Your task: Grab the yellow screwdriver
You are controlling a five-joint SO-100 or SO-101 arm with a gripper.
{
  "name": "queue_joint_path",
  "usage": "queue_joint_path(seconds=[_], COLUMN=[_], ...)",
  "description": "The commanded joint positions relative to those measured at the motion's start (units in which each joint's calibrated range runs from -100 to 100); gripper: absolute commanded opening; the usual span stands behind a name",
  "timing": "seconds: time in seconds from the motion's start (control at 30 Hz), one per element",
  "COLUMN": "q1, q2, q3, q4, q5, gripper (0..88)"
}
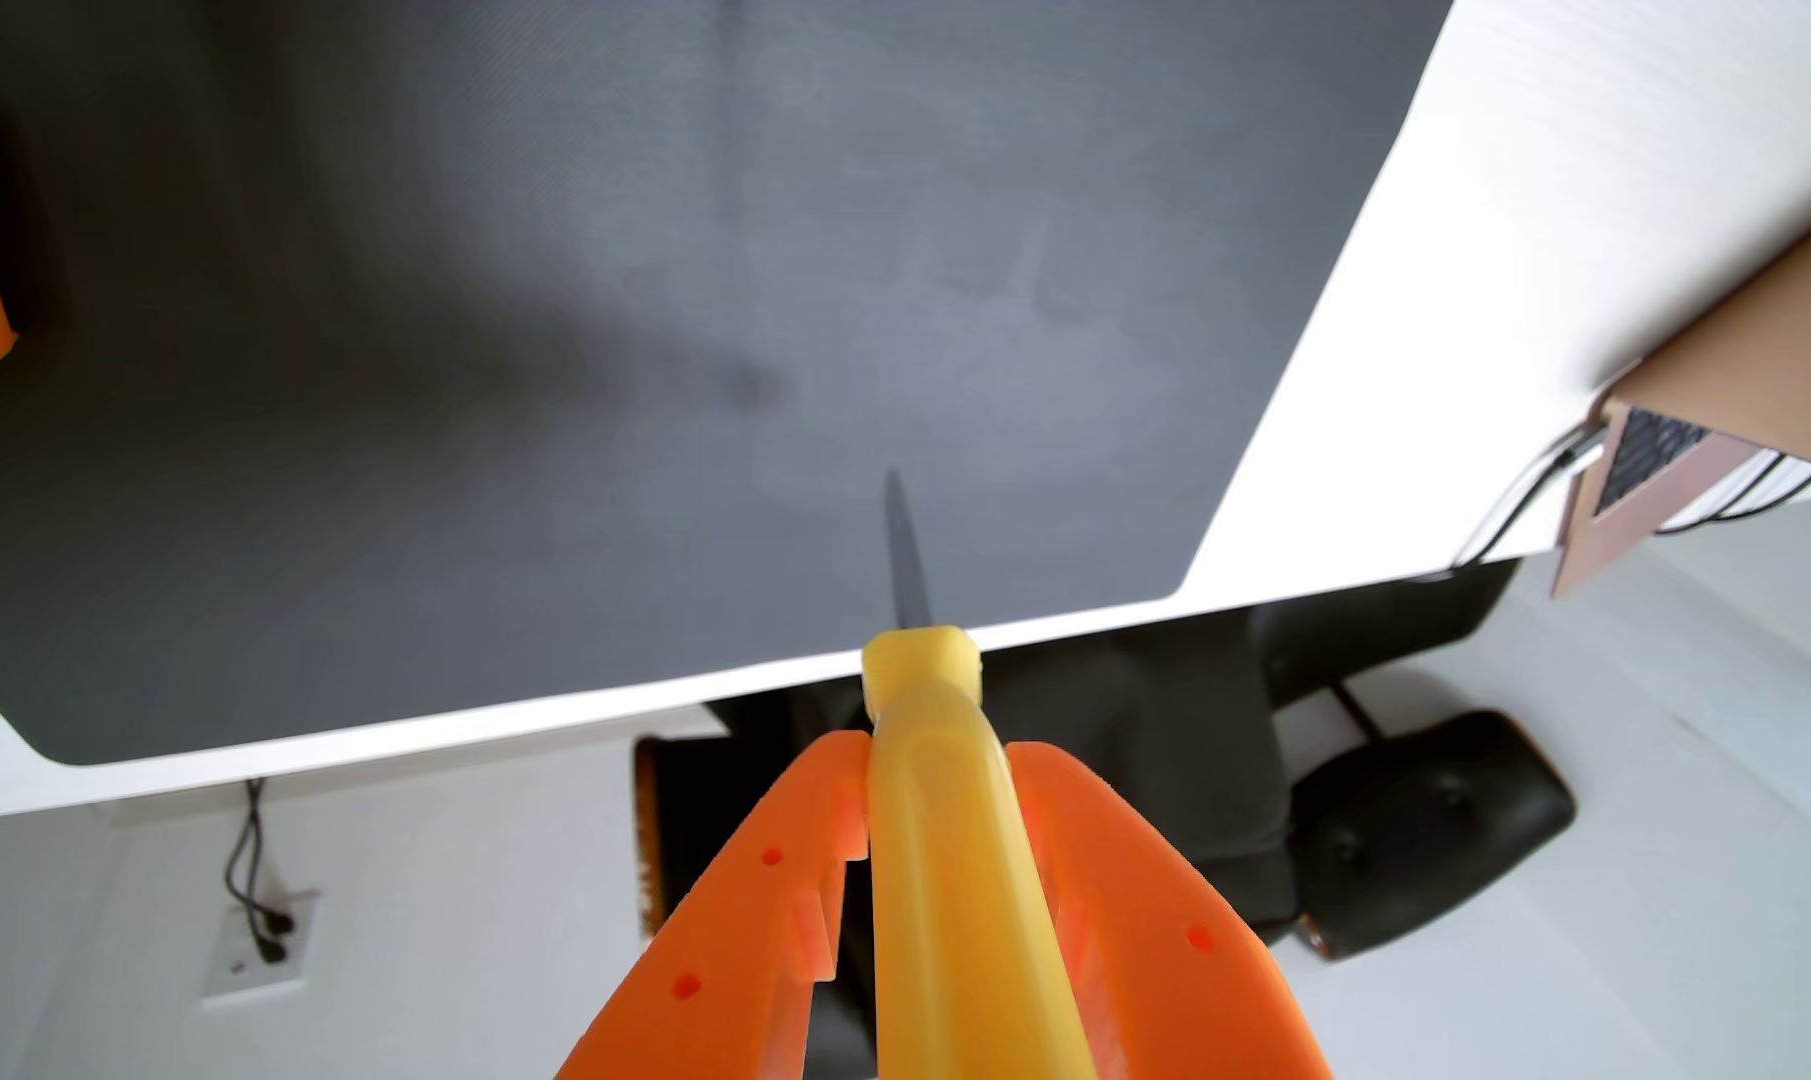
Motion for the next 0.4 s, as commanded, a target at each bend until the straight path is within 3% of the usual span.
queue_joint_path(seconds=[0.0,0.37], q1=[0.46,0.46], q2=[-1.83,-1.91], q3=[-2.10,-2.73], q4=[-0.40,-0.23], q5=[-0.26,-2.04], gripper=[1.1,1.1])
